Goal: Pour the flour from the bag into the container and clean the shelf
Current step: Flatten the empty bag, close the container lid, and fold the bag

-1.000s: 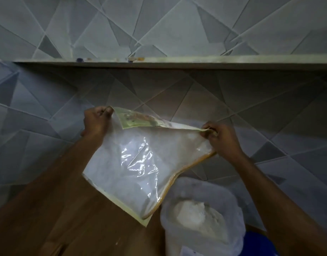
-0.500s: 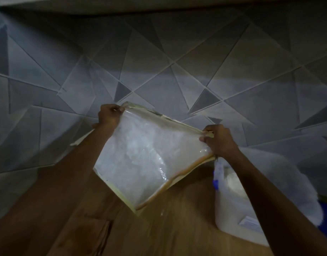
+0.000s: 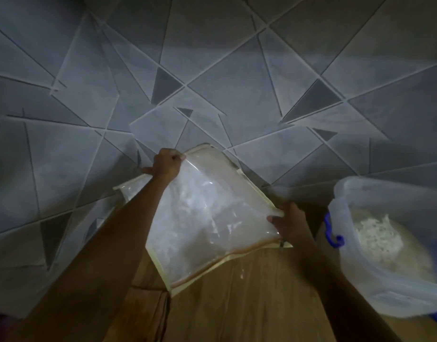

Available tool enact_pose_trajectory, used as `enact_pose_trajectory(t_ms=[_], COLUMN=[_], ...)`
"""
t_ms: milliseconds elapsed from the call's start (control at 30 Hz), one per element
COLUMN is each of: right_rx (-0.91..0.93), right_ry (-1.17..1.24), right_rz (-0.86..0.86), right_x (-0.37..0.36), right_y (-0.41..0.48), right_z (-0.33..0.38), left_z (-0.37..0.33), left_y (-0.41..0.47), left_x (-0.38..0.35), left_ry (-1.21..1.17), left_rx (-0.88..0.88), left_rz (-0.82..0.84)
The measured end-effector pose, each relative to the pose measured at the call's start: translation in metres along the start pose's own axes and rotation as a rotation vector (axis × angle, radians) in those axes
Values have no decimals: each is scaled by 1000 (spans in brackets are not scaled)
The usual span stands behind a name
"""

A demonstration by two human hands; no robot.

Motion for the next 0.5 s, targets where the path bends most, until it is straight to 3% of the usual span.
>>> enact_pose_trajectory(t_ms=[133, 333, 433, 500], right_rx=[-189, -301, -341, -329], right_ry=[128, 167, 162, 156], right_rz=[5, -28, -15, -17], right_x=[-24, -50, -59, -64], right_y=[11, 18, 18, 15], right_z=[-29, -64, -77, -84], left_z=[15, 38, 55, 71], left_y=[11, 18, 5, -11], left_x=[-32, -78, -101, -116], left_ry=[69, 195, 318, 258], left_rx=[-59, -88, -12, 39], left_rz=[87, 131, 193, 276])
Point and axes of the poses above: each hand's wrist, its own y-axis towards the middle knuckle, its own x-axis out of the back of the hand, z = x × y, the point moved 3 cm from there along y, towards the middle knuckle, and after that the axes turned 10 degrees about z, right-handed, at the moved point
